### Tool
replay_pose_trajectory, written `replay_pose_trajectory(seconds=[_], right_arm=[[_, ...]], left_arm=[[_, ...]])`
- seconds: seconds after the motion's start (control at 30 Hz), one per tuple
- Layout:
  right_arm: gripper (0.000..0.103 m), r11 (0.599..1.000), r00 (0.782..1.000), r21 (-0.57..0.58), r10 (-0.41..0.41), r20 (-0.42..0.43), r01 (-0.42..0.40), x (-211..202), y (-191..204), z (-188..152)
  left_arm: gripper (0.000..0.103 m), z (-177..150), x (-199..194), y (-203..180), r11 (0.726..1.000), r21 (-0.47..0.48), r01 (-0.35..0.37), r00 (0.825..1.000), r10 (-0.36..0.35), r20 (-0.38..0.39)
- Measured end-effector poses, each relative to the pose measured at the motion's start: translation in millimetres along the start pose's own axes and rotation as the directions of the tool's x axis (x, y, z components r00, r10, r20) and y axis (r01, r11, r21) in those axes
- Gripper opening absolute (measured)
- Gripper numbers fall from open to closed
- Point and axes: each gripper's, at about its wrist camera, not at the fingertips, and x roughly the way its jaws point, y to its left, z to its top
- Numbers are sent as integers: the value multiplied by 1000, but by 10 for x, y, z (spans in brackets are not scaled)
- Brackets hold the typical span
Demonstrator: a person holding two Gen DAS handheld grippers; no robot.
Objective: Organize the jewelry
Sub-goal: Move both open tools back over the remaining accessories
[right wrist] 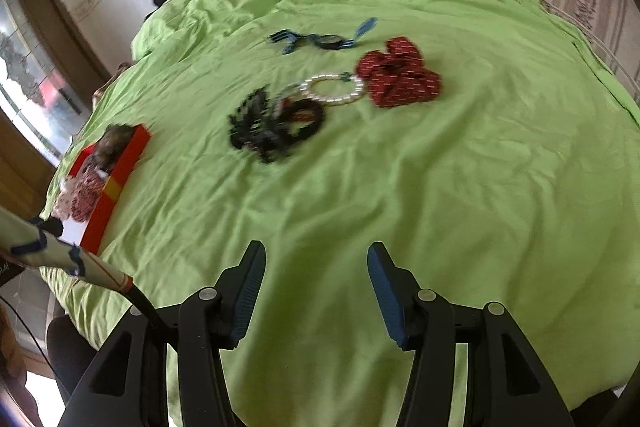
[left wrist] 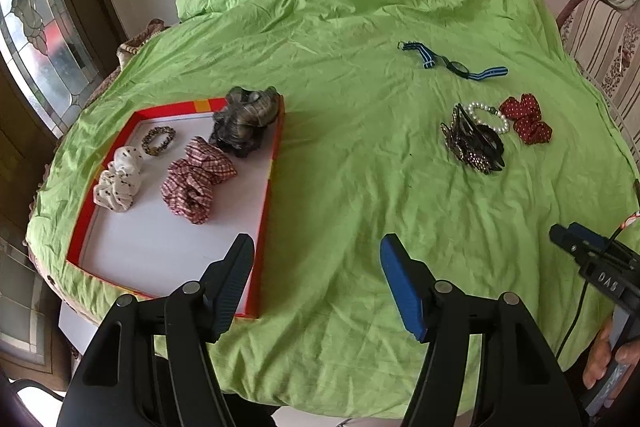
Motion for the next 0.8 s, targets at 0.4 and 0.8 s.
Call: replay_pose_trajectory(seconds=[0.4,0.8], right_arm=[[58,996,999,87,-33,9,32,57,-509,162],[67,997,997,68,-44,65,39,248,-695,738]], left_arm=[[65,213,464,-394,990,-10,139,986,-139,-86],[65,724,1314,-1046,952,-38,302,938,-304,-167]])
